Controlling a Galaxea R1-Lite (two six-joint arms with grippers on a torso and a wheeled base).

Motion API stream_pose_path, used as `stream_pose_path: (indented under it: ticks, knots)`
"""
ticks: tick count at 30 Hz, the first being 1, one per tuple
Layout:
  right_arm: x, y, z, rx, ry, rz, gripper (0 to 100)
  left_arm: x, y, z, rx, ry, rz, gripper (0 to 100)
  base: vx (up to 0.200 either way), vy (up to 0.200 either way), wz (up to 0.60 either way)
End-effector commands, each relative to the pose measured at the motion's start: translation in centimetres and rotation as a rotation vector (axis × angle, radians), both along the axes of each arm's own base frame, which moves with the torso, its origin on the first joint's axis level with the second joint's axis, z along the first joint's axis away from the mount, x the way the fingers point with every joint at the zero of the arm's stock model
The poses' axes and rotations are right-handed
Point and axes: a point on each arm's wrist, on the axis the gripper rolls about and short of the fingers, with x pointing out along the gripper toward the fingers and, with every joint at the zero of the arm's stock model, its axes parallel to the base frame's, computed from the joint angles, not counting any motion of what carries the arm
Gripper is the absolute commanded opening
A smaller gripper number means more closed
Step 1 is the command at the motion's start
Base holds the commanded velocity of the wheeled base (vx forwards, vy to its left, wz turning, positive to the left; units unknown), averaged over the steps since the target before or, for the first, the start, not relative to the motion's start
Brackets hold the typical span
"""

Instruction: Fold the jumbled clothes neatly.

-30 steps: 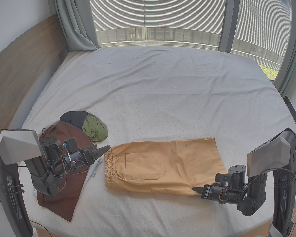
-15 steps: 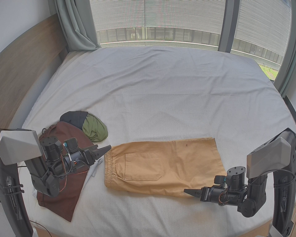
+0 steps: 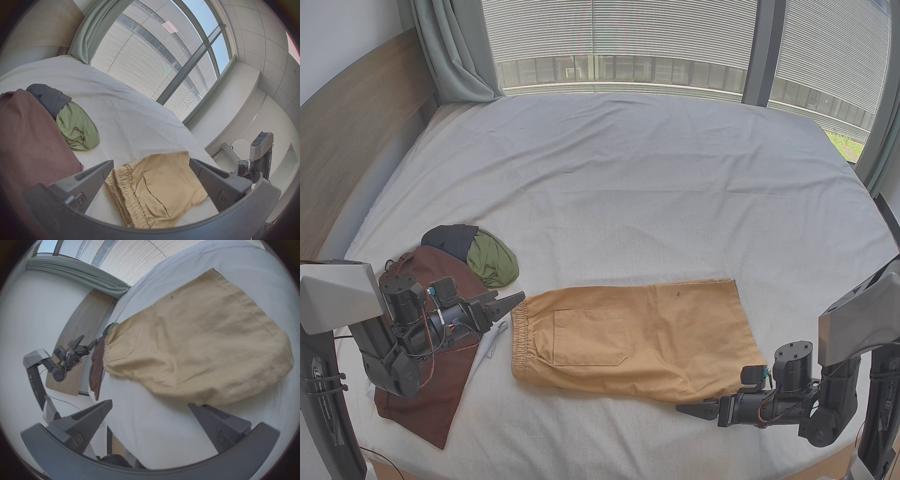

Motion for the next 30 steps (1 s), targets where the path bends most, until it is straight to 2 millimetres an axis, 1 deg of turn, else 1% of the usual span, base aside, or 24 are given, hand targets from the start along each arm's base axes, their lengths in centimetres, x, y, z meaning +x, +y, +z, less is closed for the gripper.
stream_pose_path:
  ticks: [1,3,7,14,20,23,27,30]
  knots:
    - [-1.3,-0.1,3.0,0.059,-0.068,0.057,100,-0.1,0.0,0.3,-0.001,-0.009,0.0,100,0.0,0.0,0.0]
    - [-1.6,-0.2,3.9,0.08,-0.099,0.07,100,-0.1,0.0,0.4,0.0,-0.011,-0.001,100,0.0,0.0,0.0]
    - [-2.1,-0.2,5.1,0.099,-0.14,0.082,100,-0.1,0.0,0.5,-0.001,-0.013,-0.001,100,0.0,0.0,0.0]
    - [-1.4,-0.2,6.8,0.139,-0.223,0.066,100,-0.4,0.1,0.5,0.004,-0.01,0.0,100,0.0,0.0,0.0]
    - [-0.8,-0.1,7.4,0.156,-0.259,0.058,100,-0.6,0.0,0.5,0.002,-0.007,-0.022,100,0.0,0.0,0.0]
    - [0.0,0.3,7.9,0.177,-0.285,0.044,100,-1.0,0.0,0.7,0.0,-0.003,-0.039,100,0.0,0.0,0.0]
    - [0.6,-0.1,7.9,0.179,-0.292,0.02,100,-1.2,0.1,0.6,-0.001,0.007,-0.054,100,0.0,0.0,0.0]
    - [0.6,-0.2,7.9,0.177,-0.294,0.018,100,-1.3,0.1,0.4,-0.002,0.014,-0.054,100,0.0,0.0,0.0]
